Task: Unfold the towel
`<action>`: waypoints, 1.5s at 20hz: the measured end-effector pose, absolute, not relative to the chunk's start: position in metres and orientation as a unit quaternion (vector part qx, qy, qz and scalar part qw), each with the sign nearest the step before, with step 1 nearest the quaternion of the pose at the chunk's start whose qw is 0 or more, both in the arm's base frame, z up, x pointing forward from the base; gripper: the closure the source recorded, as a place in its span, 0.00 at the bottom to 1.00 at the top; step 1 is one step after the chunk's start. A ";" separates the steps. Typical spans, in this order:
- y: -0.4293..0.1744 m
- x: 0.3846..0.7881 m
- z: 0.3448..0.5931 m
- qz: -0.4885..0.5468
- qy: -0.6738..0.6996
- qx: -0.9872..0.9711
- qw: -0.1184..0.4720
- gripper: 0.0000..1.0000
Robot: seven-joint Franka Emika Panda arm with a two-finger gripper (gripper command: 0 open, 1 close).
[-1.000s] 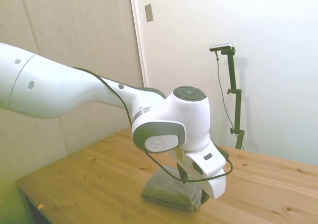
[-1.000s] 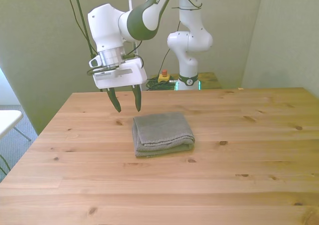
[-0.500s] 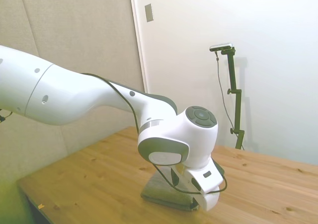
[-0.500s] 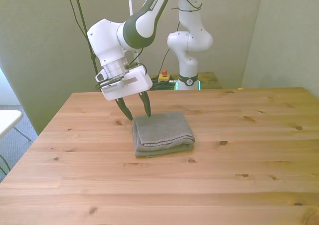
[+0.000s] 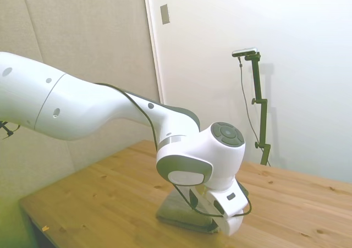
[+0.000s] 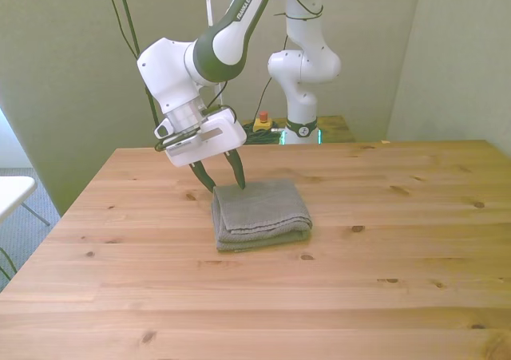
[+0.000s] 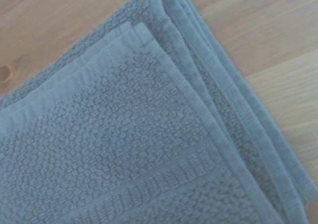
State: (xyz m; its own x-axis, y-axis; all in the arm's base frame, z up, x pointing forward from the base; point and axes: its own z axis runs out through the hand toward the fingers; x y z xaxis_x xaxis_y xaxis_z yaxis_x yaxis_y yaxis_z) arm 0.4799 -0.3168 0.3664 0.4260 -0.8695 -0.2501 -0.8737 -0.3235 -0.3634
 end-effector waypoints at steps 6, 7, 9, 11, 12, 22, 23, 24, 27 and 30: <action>-0.332 0.481 0.367 0.008 0.542 -0.807 0.234 1.00; -0.332 0.482 0.366 0.009 0.542 -0.807 0.233 1.00; -0.333 0.485 0.365 0.010 0.541 -0.808 0.232 1.00; -0.333 0.486 0.364 0.011 0.541 -0.808 0.232 1.00; -0.334 0.486 0.364 0.011 0.541 -0.809 0.232 1.00; -0.333 0.485 0.366 0.011 0.538 -0.810 0.233 1.00; -0.332 0.485 0.368 0.013 0.536 -0.810 0.235 1.00; -0.331 0.484 0.370 0.015 0.532 -0.812 0.238 1.00; -0.318 0.488 0.389 0.014 0.499 -0.827 0.260 1.00; -0.288 0.503 0.421 -0.006 0.454 -0.848 0.274 1.00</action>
